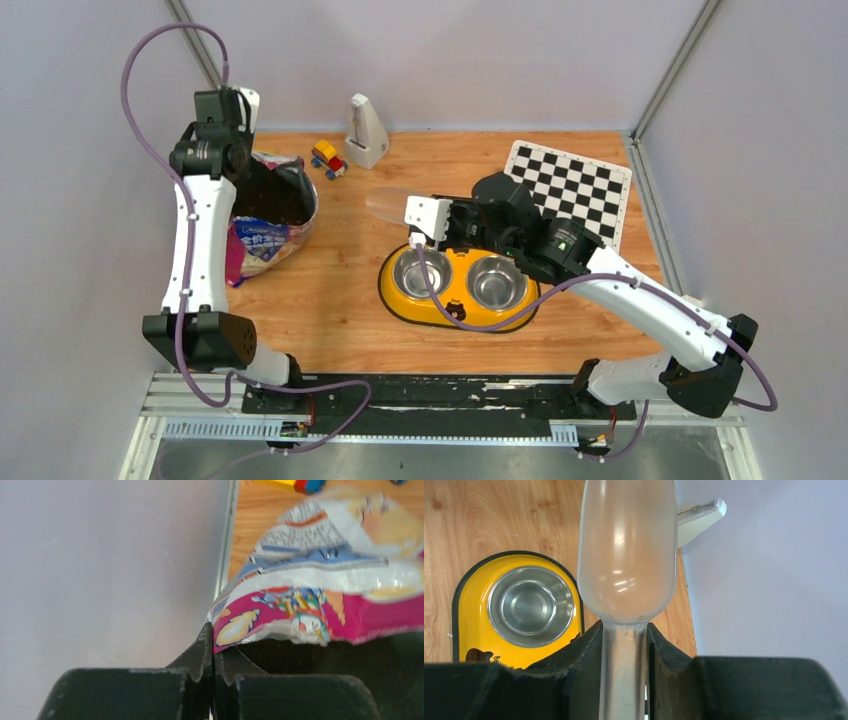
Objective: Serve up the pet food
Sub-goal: Collect the pet food from the pet food bag.
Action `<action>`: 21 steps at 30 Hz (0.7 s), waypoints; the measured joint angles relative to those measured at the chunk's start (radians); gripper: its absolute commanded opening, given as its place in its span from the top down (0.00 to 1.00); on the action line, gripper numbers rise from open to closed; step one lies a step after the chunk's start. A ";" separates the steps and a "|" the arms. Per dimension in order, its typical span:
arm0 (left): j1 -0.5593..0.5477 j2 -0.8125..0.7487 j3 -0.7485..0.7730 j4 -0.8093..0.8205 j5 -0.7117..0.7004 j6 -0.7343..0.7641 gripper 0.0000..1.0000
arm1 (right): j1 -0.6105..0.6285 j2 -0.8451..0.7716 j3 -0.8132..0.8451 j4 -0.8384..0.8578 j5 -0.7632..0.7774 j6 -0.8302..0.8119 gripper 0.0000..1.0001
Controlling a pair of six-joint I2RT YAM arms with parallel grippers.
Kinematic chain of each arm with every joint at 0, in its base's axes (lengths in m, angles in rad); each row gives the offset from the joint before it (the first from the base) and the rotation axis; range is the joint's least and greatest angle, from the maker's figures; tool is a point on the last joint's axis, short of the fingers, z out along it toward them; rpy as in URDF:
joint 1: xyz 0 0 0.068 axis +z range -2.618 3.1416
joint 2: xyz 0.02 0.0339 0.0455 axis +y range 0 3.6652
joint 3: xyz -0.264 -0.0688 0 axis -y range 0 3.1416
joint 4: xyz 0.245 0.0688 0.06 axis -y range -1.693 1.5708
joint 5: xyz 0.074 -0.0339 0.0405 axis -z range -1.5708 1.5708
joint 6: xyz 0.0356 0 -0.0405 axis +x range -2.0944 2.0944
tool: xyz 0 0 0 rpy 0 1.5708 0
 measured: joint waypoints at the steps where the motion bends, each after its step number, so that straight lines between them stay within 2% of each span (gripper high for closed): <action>1: 0.000 -0.023 -0.048 0.019 0.007 -0.006 1.00 | 0.000 -0.007 -0.005 0.002 0.000 0.000 1.00; 5: -0.021 -0.163 -0.253 0.092 0.107 -0.054 1.00 | 0.000 -0.030 -0.026 0.007 -0.017 -0.001 1.00; 11: -0.158 -0.379 -0.470 0.123 0.253 -0.086 1.00 | 0.003 0.007 -0.028 0.008 -0.053 0.003 1.00; 15: -0.181 -0.415 -0.568 0.180 0.357 -0.093 1.00 | 0.031 0.076 -0.027 0.010 -0.011 -0.003 1.00; 21: -0.219 -0.386 -0.708 0.264 0.562 -0.109 1.00 | 0.118 0.111 -0.048 -0.003 0.055 -0.051 1.00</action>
